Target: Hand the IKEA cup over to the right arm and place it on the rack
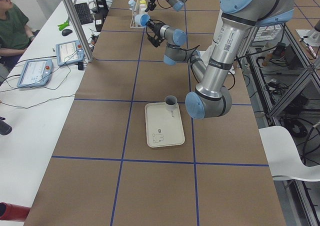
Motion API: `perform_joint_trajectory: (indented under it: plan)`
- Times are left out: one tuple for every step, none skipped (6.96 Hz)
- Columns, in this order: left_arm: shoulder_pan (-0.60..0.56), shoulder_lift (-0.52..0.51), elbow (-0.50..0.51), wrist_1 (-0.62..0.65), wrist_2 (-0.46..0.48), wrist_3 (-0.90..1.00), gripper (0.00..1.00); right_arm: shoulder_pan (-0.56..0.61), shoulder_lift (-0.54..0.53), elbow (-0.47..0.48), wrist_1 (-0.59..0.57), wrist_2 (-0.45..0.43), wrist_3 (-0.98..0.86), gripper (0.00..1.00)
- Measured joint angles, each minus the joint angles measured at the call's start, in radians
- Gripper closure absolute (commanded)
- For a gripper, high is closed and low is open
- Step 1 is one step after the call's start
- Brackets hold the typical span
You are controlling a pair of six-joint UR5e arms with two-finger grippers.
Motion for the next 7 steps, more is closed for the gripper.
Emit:
perform_joint_trajectory:
  plan:
    - [0.026,-0.017,0.070,-0.117,0.052,0.000,1.00,-0.027,0.022,-0.003,0.000,-0.029,0.001,0.00]
    - [0.047,-0.042,0.124,-0.188,0.089,0.001,1.00,-0.058,0.040,-0.007,0.000,-0.060,0.000,0.00]
    - [0.058,-0.059,0.152,-0.221,0.107,0.001,1.00,-0.093,0.055,-0.014,-0.001,-0.095,-0.004,0.00]
    - [0.063,-0.071,0.162,-0.234,0.113,0.001,1.00,-0.123,0.065,-0.027,-0.002,-0.125,-0.013,0.00]
    - [0.065,-0.080,0.166,-0.237,0.115,0.001,1.00,-0.140,0.070,-0.037,-0.003,-0.139,-0.027,0.00]
    - [0.068,-0.087,0.173,-0.237,0.115,0.002,1.00,-0.149,0.073,-0.045,-0.003,-0.145,-0.045,0.00]
    - [0.076,-0.097,0.184,-0.234,0.117,0.003,1.00,-0.153,0.074,-0.049,-0.002,-0.147,-0.053,0.00]
